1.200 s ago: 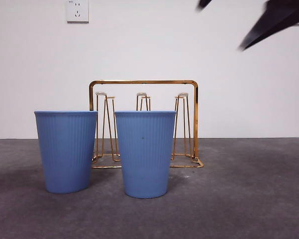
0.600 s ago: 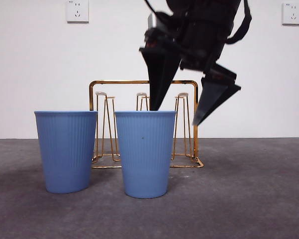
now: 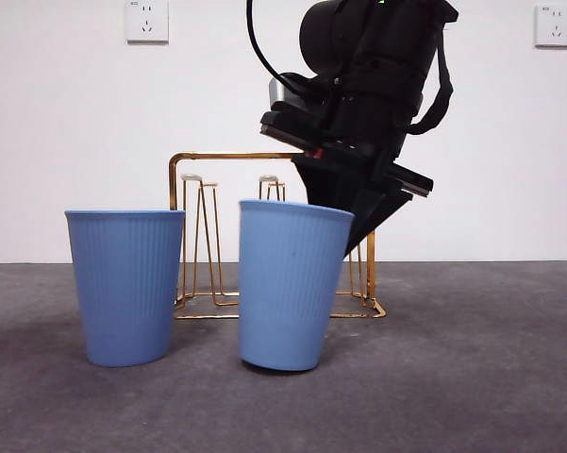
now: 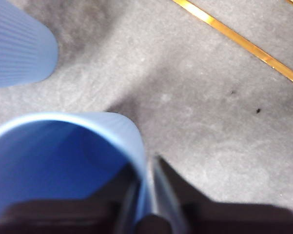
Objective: Pick up cup 1,put cup 1 in the cup rack,pick up cup 2,put cup 2 in the cup rack
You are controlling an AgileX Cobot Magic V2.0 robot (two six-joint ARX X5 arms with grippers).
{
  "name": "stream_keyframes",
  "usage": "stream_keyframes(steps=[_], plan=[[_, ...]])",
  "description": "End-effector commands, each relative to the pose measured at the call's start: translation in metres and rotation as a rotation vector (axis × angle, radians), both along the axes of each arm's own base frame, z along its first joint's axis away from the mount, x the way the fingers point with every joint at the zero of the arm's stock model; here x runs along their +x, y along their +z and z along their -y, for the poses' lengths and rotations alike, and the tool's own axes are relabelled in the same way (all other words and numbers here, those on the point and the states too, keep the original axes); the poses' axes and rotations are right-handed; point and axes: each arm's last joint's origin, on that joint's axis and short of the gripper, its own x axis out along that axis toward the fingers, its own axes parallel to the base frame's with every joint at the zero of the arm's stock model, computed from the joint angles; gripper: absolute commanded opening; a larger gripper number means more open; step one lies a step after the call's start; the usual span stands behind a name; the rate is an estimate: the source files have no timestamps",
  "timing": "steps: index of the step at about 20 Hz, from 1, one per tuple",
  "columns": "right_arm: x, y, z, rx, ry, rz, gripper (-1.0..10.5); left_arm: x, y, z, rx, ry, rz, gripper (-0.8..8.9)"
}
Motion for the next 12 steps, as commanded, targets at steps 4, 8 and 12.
stream_keyframes(steps=[4,8,12], plan=[[-0.004,0.004,0.003,-0.021,0.049,-0.009,-0.1,0.002,0.001,0.002,-0.005,-0.021,-0.002,7.27],[-0.024,0.056,0.017,0.065,0.055,0.115,-0.1,0.004,0.007,0.006,-0.075,-0.085,0.016,7.27],[-0.070,0.145,0.052,0.291,0.041,0.422,-0.1,0.010,0.029,0.009,-0.193,-0.147,0.142,7.27]])
